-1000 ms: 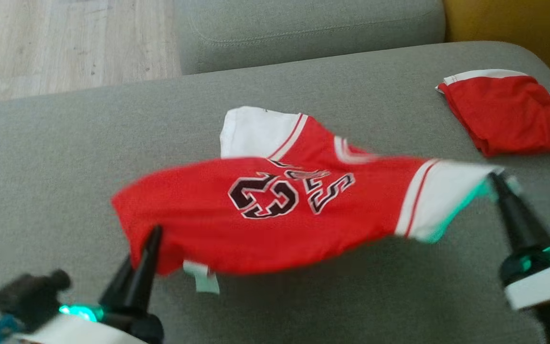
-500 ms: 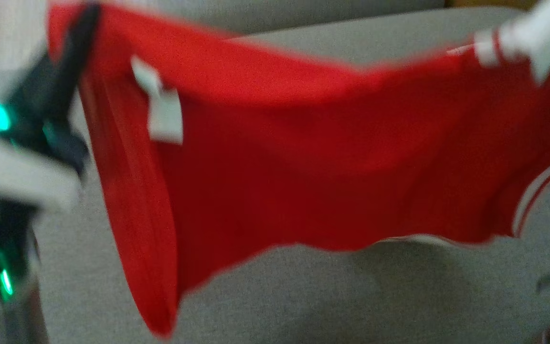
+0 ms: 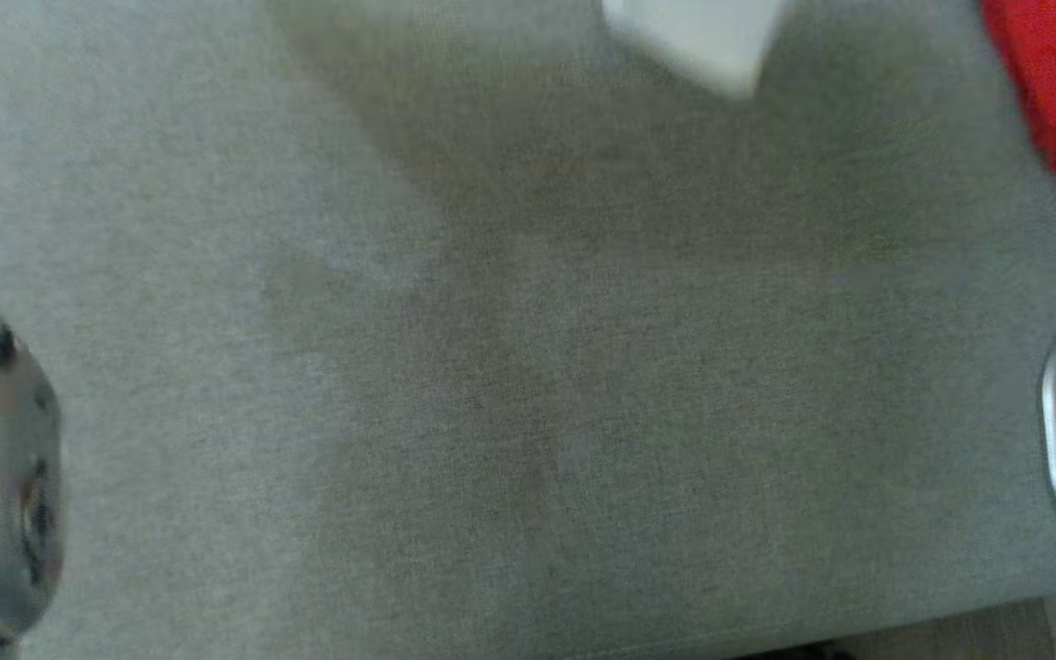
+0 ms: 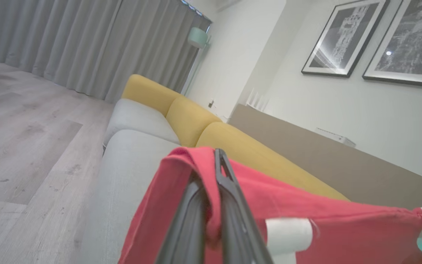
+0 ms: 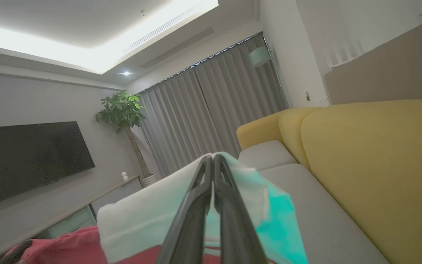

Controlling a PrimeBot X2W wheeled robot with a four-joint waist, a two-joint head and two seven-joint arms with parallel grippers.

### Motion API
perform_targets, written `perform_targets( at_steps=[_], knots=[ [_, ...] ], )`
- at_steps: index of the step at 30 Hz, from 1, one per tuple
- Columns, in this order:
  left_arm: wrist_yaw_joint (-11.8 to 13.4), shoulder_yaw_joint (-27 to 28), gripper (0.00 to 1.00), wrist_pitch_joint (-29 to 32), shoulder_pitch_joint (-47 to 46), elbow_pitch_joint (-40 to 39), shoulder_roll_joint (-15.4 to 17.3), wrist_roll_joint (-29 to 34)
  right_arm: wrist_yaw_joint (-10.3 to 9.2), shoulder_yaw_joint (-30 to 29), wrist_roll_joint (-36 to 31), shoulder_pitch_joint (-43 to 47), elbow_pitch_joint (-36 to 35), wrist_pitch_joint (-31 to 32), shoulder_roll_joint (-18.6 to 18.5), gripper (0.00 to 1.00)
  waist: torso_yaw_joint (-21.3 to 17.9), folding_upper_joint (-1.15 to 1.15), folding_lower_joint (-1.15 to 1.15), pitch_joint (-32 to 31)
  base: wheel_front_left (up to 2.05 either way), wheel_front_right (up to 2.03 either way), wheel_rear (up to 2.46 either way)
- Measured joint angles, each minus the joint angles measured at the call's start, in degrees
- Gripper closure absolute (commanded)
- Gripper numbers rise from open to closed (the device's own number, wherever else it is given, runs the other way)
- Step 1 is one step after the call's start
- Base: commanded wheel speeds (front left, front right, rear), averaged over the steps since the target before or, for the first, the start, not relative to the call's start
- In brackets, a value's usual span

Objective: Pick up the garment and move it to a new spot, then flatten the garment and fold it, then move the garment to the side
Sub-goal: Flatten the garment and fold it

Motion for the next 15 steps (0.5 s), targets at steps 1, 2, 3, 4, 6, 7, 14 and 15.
perform_targets(
  at_steps=[1,2,3,4,6,7,14,15],
  knots=[
    [-0.79,0.13,1.0,-2.26,-1.68,2.36,-0.08,0.49,0.0,0.25,0.25,-0.82,1.21,-1.53,0.0,1.0,-0.11,0.0,0.0,1.01,0.0,0.0,0.0],
    [-1.6,0.22,1.0,-4.15,-2.67,4.43,-0.2,0.67,0.0,0.94,0.6,-0.93,2.03,-2.72,-0.01,1.0,-0.24,0.0,0.0,1.93,0.0,0.0,0.0],
    [-2.49,0.21,1.0,-5.65,-2.97,6.17,-0.3,0.66,0.0,1.85,1.05,-0.5,2.46,-3.57,-0.02,1.0,-0.37,0.0,0.0,2.76,0.0,0.0,0.0],
    [-3.35,0.03,1.0,-6.73,-2.63,7.69,-0.27,0.66,0.0,2.87,1.33,0.57,2.38,-4.52,-0.01,1.0,-0.48,0.0,0.0,3.46,0.0,0.0,0.0],
    [-4.6,-0.37,1.0,-8.49,-0.03,9.4,-0.18,0.6,0.0,4.9,2.01,4.85,1.23,-6.0,0.01,1.0,-0.63,0.0,0.01,4.28,0.0,0.0,0.0],
    [-4.83,-0.79,1.0,-9.49,2.61,9.55,-0.04,0.36,0.0,5.79,2.46,8.33,0.33,-6.45,-0.11,1.0,-0.62,0.0,0.01,4.23,0.0,0.0,0.0],
    [-5.82,-4.45,1.0,-11.51,26.44,3.15,0.7,-2.34,0.0,5.87,5.38,35.04,-8.04,-6.93,-3.42,1.0,0.61,0.0,-0.03,2.16,0.0,0.0,0.0],
    [-5.82,-5.12,1.0,-11.56,30.72,2.01,0.8,-2.35,0.0,5.73,5.54,39.33,-9.01,-6.92,-3.58,1.0,0.84,0.0,-0.03,1.71,0.0,0.0,0.0]
  ],
)
